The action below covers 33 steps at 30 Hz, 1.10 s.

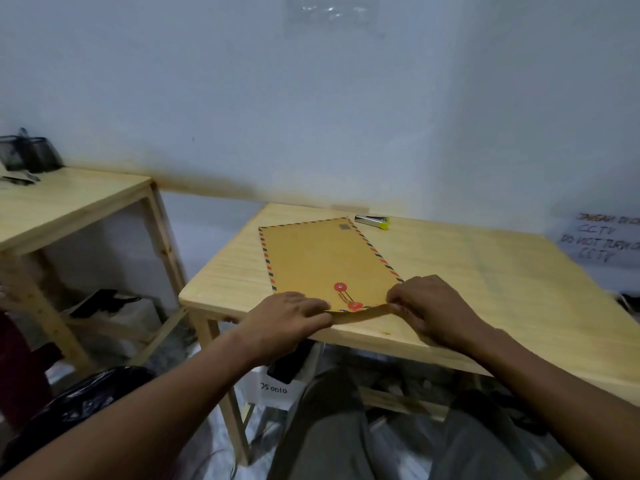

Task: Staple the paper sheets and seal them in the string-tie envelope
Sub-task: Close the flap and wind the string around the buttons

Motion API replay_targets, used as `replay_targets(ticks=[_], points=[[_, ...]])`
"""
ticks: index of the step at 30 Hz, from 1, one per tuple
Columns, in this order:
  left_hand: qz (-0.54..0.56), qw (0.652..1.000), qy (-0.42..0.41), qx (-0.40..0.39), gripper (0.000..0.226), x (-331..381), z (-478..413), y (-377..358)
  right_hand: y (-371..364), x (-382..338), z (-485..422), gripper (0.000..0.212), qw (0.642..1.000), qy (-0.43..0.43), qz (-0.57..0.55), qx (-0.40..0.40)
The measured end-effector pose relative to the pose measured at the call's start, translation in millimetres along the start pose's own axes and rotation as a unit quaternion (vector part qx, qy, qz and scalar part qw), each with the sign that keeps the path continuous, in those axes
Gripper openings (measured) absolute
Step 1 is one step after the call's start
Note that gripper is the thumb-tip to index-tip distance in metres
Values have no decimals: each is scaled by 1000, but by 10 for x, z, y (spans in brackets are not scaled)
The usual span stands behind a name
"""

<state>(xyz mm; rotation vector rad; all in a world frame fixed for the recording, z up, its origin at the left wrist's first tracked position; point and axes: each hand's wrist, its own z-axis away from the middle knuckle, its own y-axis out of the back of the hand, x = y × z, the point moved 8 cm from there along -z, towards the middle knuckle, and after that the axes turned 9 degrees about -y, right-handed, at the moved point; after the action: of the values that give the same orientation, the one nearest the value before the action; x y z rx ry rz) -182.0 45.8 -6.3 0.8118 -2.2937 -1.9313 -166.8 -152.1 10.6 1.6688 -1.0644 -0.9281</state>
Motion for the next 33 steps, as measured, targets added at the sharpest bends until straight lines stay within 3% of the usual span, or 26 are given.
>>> replay_targets(ticks=[7,11,15,18,22,27,29,31,33], points=[[12,977,66,203,30,-469,-233,900,1086,167,-85,10,968,-62,-178,168],[55,950,80,298,31,-746,-503,1562,1744,319,-217,10,937,-86,-283,188],[144,914,126,358,34,-1076,-779,2095,2204,688,-324,32,884,-138,-411,172],[223,893,158,356,40,-1330,-1025,2319,2366,854,-384,57,847,-155,-485,151],[281,863,176,380,39,-1599,-1344,2571,2439,958,-404,68,843,-156,-492,154],[407,792,219,399,24,-1821,-1649,2326,2503,1317,-291,45,804,-221,-444,328],[492,764,224,352,15,-1724,-1764,1885,2447,1474,-270,29,799,-252,-402,370],[556,751,229,275,21,-1539,-1866,1321,2310,1680,-277,14,798,-283,-374,379],[582,747,237,214,26,-1344,-1962,774,2099,1932,-294,18,796,-324,-366,358]])
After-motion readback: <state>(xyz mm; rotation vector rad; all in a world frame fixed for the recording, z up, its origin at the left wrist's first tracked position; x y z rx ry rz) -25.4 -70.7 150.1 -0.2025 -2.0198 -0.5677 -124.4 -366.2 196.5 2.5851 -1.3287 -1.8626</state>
